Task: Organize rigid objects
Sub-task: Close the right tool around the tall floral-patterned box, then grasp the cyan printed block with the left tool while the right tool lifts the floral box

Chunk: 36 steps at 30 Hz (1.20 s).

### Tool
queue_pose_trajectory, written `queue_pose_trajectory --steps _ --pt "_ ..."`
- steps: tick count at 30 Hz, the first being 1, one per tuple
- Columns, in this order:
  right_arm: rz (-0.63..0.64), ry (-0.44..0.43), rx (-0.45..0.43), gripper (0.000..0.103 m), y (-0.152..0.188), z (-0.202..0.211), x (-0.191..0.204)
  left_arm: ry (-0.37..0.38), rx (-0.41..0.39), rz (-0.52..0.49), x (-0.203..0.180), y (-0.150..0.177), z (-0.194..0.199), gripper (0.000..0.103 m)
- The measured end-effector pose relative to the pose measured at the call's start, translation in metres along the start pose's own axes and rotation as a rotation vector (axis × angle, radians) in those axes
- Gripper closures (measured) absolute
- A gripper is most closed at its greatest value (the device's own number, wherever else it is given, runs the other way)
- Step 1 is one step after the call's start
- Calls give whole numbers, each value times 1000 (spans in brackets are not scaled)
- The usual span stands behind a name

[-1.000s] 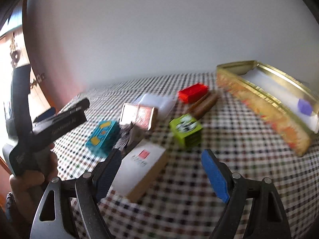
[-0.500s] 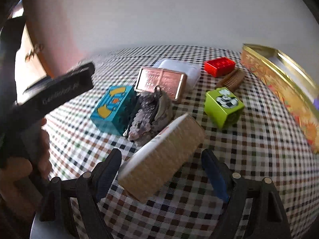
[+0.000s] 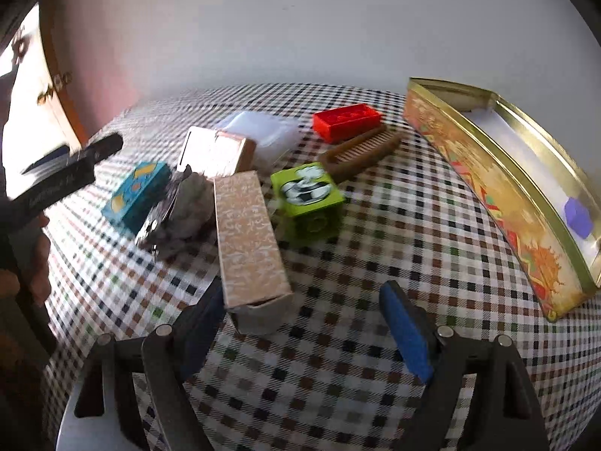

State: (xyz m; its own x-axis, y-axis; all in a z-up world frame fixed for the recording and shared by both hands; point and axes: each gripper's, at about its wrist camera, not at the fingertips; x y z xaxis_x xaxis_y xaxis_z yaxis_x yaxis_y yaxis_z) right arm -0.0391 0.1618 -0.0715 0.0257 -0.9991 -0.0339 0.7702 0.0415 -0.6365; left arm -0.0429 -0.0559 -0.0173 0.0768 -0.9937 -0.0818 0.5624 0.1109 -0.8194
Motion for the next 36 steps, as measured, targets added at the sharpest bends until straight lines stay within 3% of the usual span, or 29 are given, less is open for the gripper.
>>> queue_pose_trajectory --steps 8,9,11,13,17,25,30,36 --pt "57 -45 -7 22 -12 -6 28 46 55 -22 -7 4 -5 1" --pt "54 -58 -16 27 -12 -3 29 49 56 -29 -9 4 -5 1" --pt "47 -85 -33 65 -11 -1 28 57 56 -54 -15 6 -4 1" --pt "33 -121 -37 74 -10 0 27 63 65 -72 -19 6 -6 1" --pt "16 -151 -62 75 -9 5 23 75 106 -89 -25 8 -12 1" --pt "-18 -108 -213 75 -15 30 13 127 190 -78 -32 12 -23 5" --pt "-89 -121 -229 75 -15 29 2 98 163 -35 -25 11 -17 23" --pt "-91 -120 -223 75 -15 35 3 99 194 70 -4 9 -22 21"
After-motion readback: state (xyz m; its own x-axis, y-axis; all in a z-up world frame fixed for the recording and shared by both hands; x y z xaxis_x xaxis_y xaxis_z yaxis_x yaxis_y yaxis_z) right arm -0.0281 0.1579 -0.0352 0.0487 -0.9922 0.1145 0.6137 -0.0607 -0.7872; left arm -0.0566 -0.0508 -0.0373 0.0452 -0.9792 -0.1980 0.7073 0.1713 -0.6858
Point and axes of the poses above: each gripper's, at about its wrist camera, not at the fingertips, and z roughly against the way its jaws point, x to its left, y to its underside, and after that the axes turned 10 degrees about z, right-handed
